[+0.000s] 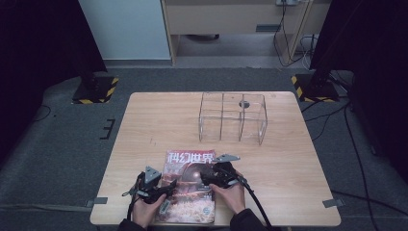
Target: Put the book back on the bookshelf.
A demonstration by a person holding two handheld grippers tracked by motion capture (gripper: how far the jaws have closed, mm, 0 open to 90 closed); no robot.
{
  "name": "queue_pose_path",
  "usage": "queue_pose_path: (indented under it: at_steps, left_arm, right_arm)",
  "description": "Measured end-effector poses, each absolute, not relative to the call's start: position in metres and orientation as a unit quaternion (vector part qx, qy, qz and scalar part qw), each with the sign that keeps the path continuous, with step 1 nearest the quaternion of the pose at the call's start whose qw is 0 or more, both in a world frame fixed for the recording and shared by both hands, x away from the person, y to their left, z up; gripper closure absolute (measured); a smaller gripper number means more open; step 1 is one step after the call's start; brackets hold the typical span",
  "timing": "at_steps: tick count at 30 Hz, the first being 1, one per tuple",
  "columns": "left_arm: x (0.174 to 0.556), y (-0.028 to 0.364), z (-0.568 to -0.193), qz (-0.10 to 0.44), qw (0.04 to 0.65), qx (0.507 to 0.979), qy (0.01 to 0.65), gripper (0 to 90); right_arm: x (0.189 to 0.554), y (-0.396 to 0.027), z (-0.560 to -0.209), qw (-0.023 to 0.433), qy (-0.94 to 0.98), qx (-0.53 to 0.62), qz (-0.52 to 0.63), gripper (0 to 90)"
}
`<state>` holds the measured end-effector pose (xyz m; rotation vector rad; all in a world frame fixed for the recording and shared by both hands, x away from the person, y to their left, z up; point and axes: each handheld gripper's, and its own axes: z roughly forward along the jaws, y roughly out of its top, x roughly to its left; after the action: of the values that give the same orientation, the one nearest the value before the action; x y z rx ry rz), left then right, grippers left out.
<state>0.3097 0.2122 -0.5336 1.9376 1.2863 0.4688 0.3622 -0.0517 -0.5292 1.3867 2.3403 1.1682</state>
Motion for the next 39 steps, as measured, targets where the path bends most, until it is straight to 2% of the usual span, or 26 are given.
queue_pose_path:
  at_steps: [14, 25, 35, 39]
  left_arm:
    - [0.3087, 0.2082, -0.5338, 0.178, 0.38, 0.756, 0.503, 28.5]
    - [0.3086, 0.2083, -0.5338, 0.176, 0.382, 0.753, 0.506, 28.2]
    - [0.3084, 0.2074, -0.5339, 0.179, 0.381, 0.753, 0.506, 28.3]
    - [0.3084, 0.2072, -0.534, 0.179, 0.381, 0.752, 0.507, 27.9]
  right_arm:
    - [0.3592, -0.0518, -0.5307, 0.088, 0.775, 0.477, 0.406, 28.6]
    - [0.361, -0.0603, -0.5218, 0.041, 0.741, 0.493, 0.455, 34.6]
    - [0.3601, -0.0577, -0.531, 0.064, 0.759, 0.492, 0.421, 31.5]
    - [0.3594, -0.0588, -0.531, 0.055, 0.745, 0.503, 0.435, 31.6]
